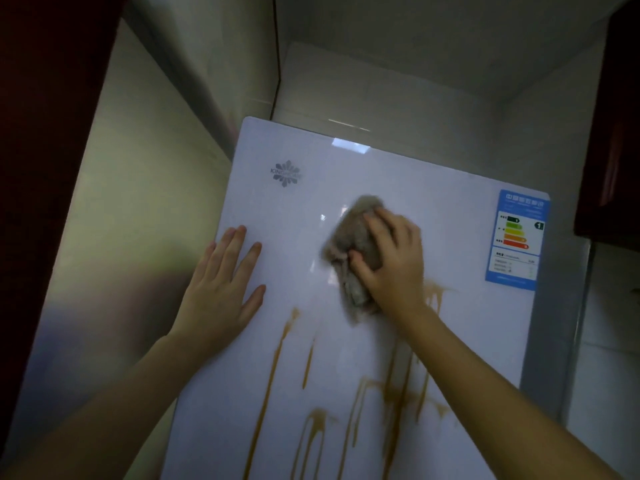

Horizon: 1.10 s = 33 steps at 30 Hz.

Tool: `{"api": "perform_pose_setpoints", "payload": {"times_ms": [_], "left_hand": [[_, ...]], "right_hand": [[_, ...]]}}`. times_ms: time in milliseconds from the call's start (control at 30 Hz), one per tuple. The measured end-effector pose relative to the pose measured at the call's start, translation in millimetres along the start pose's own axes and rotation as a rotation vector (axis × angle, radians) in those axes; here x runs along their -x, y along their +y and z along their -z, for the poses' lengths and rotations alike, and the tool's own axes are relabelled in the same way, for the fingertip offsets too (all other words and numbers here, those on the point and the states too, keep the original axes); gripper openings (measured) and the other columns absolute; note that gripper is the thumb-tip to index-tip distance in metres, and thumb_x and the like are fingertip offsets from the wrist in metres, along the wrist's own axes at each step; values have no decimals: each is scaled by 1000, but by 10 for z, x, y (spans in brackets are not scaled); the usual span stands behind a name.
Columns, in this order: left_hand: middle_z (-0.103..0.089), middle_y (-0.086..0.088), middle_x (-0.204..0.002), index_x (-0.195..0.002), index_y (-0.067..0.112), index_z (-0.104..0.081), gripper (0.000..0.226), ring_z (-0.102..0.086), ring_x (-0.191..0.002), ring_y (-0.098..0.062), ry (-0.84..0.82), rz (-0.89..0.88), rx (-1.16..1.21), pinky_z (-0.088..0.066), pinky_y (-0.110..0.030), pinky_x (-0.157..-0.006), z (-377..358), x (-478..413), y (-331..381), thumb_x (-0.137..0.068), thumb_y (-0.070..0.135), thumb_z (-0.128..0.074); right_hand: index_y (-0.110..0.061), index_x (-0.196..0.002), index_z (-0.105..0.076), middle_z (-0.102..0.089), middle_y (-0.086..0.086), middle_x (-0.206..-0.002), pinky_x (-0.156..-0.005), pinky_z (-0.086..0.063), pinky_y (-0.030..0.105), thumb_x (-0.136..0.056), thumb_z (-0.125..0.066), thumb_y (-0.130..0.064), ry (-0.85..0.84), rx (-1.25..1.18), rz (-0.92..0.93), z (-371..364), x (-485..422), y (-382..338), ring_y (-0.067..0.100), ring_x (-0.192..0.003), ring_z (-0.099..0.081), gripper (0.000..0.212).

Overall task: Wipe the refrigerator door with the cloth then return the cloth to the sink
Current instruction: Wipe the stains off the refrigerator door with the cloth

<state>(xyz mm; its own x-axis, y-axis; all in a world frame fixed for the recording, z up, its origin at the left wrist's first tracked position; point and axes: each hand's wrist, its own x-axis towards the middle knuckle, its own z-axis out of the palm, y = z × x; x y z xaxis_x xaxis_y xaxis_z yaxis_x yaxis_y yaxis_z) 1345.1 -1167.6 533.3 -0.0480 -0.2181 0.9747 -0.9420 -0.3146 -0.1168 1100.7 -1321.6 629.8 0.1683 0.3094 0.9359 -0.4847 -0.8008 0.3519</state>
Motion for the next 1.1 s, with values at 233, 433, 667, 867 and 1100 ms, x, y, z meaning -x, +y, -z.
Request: {"api": "perform_pose_setpoints", "payload": {"times_ms": [233, 433, 667, 867, 1100], "left_hand": [[-21, -20, -166, -155, 7, -35, 67, -18, -155, -33, -18, 5, -3, -14, -48, -127, -7, 2, -8, -99, 45, -37], [-21, -20, -166, -155, 7, -34, 67, -18, -156, -34, -9, -4, -5, -15, -49, -127, -15, 6, -8, -100, 45, -37], [-18, -19, -167, -156, 8, -31, 68, -15, -156, -33, -29, 7, -11, -16, -49, -127, -41, 7, -18, -100, 46, -36], [-19, -19, -167, -156, 8, -32, 67, -15, -156, -32, 7, -11, -12, -16, -49, -127, -67, 21, -27, -101, 45, -38], [-19, -17, -167, -157, 10, -31, 66, -16, -156, -31, -7, -15, -24, -19, -50, -126, -60, 24, -50, -101, 45, -40]], "right_hand": [[-11, -135, -63, -58, 12, -141, -106, -45, 45, -86, -77, -32, -12, 16, 40, 22, 3, 102, 36, -120, -52, 55], [-10, -133, -66, -61, 14, -140, -98, -49, 45, -87, -74, -32, -119, -6, 346, -57, 150, -84, 37, -118, -57, 51], [-9, -135, -64, -59, 15, -141, -104, -46, 48, -88, -76, -30, -27, -21, 114, -62, -60, -38, 38, -120, -52, 53], [-9, -131, -68, -63, 15, -138, -97, -50, 44, -92, -71, -33, -157, -32, 567, -159, -310, -41, 38, -116, -59, 46], [-11, -133, -65, -60, 12, -140, -99, -47, 48, -84, -75, -31, -50, -56, 224, -271, -719, -172, 40, -117, -56, 54]]}}
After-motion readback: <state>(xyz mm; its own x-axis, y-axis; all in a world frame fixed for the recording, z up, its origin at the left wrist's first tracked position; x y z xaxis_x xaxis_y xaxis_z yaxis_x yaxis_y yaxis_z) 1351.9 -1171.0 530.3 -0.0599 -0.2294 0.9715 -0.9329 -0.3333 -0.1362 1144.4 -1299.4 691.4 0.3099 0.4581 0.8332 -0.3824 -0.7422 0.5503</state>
